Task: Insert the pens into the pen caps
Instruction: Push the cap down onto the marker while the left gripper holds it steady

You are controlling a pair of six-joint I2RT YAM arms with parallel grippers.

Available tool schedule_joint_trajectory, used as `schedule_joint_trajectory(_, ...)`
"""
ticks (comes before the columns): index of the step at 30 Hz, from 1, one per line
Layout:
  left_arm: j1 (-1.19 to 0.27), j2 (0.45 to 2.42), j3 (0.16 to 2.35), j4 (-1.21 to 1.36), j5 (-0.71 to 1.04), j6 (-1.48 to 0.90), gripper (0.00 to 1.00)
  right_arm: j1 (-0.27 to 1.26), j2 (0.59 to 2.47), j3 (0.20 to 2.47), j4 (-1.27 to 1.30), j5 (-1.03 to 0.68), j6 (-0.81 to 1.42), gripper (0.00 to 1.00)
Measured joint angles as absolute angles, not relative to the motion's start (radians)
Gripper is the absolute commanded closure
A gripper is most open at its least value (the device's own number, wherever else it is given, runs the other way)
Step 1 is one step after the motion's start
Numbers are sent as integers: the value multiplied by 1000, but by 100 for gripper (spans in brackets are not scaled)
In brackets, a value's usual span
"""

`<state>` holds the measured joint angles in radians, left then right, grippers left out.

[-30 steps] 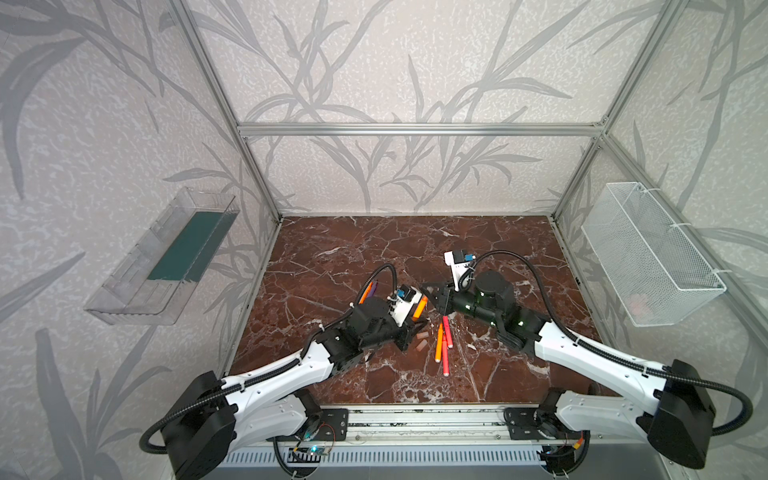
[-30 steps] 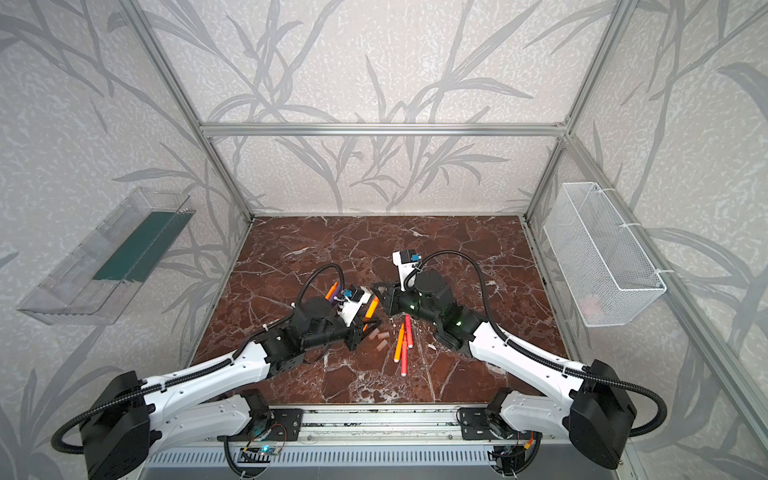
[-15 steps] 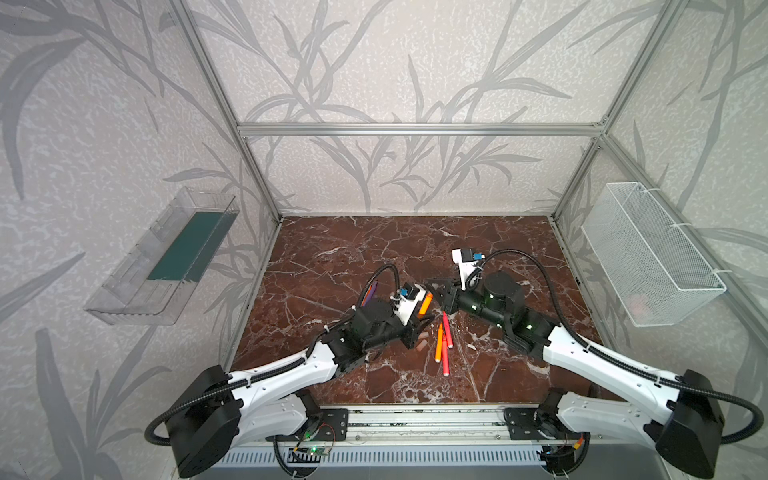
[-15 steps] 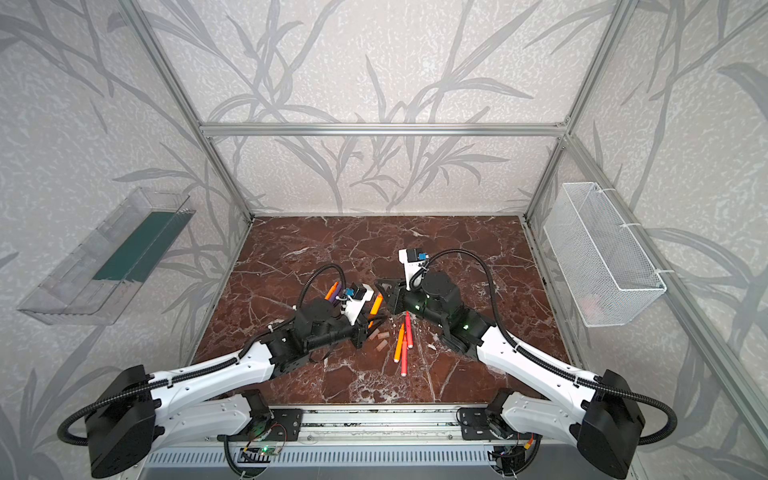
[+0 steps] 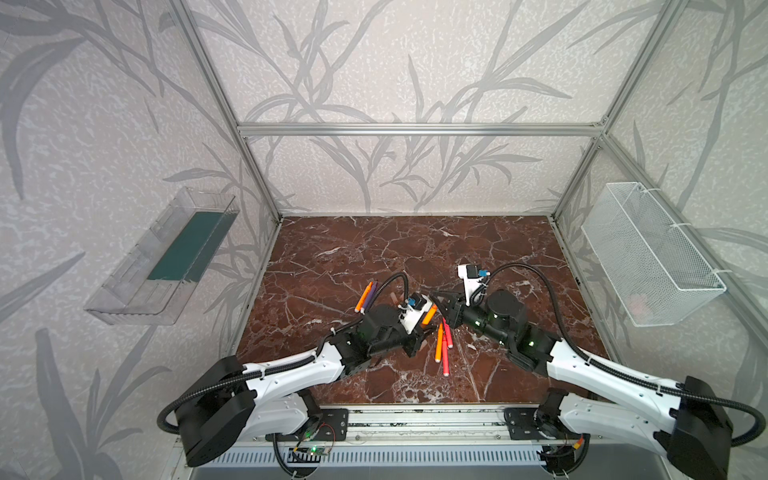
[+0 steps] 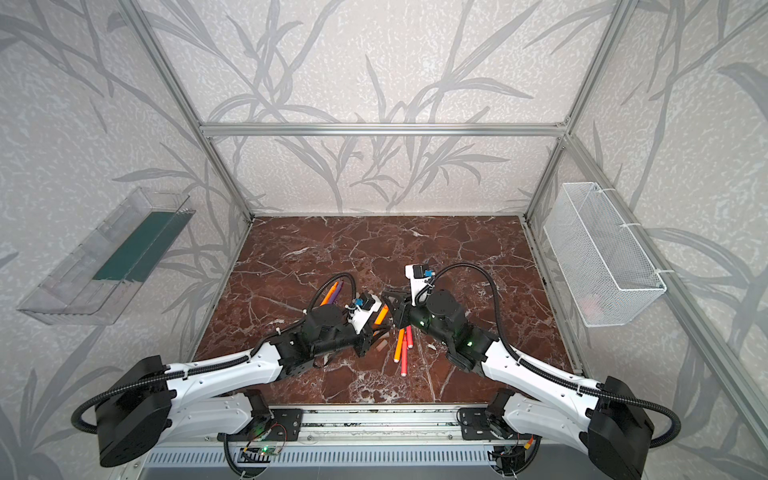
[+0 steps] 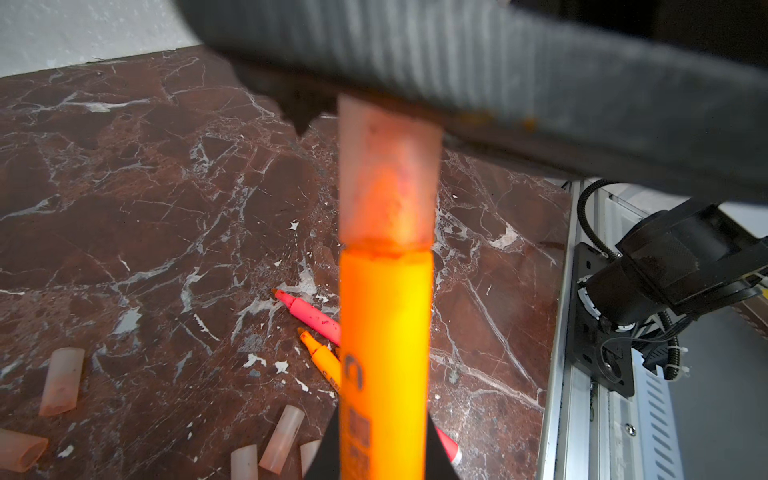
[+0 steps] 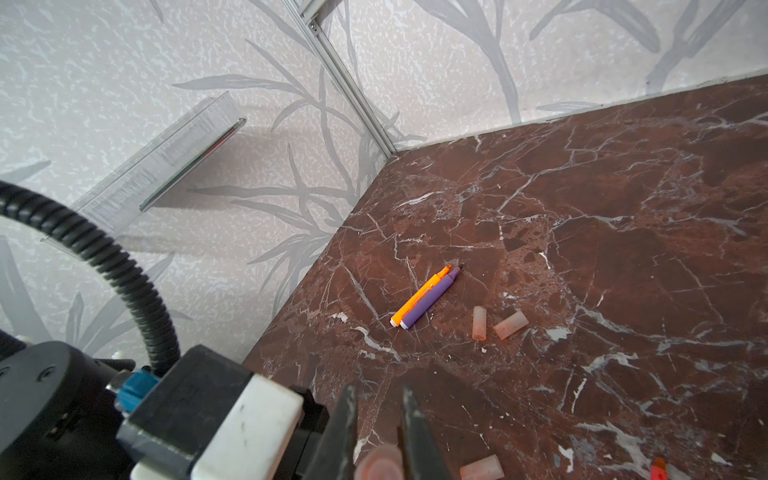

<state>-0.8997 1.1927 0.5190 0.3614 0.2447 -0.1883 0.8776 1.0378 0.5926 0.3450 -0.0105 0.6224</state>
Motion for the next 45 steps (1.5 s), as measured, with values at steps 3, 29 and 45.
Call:
schedule_joint_trajectory(3, -905, 1189, 523, 347, 225, -174, 100, 913, 1030, 570, 378, 54, 628, 100)
schedule_joint_trajectory(29, -855, 1146, 557, 185, 189, -77, 100, 1113, 1163, 600, 483, 433, 751, 100)
schedule_joint_trajectory(45, -705, 1106, 576, 171, 668, -149, 100, 1143, 1101, 529, 637, 405, 678, 100)
